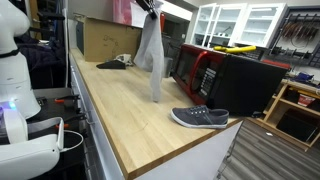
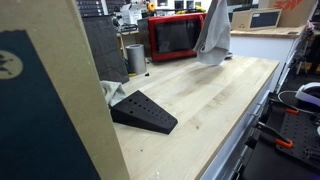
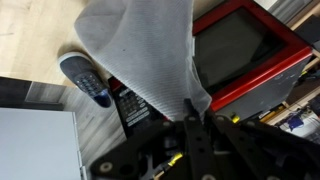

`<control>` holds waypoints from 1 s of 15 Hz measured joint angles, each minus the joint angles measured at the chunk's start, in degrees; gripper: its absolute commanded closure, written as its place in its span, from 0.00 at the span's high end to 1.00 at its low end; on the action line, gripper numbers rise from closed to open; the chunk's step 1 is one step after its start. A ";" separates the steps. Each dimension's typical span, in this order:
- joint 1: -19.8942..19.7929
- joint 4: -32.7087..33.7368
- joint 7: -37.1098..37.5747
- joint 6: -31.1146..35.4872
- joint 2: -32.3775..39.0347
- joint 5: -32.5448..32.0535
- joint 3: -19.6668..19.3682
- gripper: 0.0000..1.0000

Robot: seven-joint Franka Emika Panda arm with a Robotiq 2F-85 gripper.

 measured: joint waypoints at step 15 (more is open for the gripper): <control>13.17 -8.93 -1.93 -0.08 -0.92 14.28 3.26 0.02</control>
